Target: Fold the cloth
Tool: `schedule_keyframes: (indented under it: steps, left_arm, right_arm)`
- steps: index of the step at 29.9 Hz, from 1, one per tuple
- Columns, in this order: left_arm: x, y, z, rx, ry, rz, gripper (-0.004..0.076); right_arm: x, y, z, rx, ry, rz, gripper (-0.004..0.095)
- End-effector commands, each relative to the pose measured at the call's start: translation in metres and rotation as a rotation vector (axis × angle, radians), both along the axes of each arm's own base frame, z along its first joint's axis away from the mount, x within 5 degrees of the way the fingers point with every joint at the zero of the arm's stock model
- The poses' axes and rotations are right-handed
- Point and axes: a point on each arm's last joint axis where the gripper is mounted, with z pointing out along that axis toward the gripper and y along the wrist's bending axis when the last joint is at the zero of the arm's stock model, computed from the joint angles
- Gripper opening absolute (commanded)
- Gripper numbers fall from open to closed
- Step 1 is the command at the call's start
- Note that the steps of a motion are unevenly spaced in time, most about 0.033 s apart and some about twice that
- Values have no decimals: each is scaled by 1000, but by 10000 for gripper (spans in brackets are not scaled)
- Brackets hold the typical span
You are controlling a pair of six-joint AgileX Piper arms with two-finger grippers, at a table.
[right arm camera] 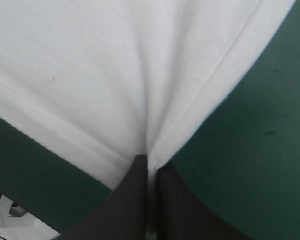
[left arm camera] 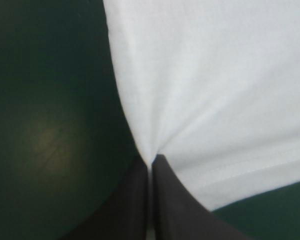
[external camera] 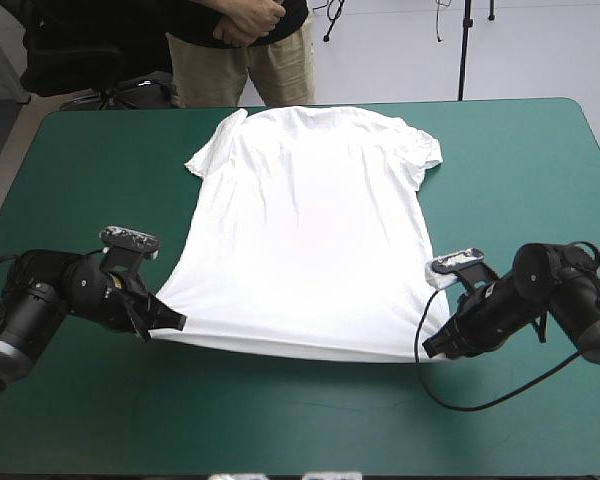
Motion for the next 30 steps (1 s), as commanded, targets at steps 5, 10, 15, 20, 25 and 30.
schedule_keyframes:
  steps: [5, 10, 15, 20, 25, 30]
  left_arm:
    - [-16, 1, -13, -10, 38, 0, -17]
    - [-18, -4, -19, -67, 51, -15, -17]
    - [-16, -5, -23, -81, 28, -33, 38]
    - [-18, -5, -24, -81, 45, -35, 286]
    - [-18, -7, -19, -118, 0, -24, 436]
    - [10, -9, 5, -185, -252, 81, 436]
  right_arm:
    - [-15, 13, 4, -37, -77, 9, -11]
    - [-11, 12, 5, -64, -129, -26, -12]
    - [-12, 12, 5, -66, -116, -33, 39]
    - [-14, 11, 4, -66, -89, -46, 373]
    - [-18, 9, 13, -59, -132, -58, 612]
    - [-14, -2, 58, -92, -396, -101, 604]
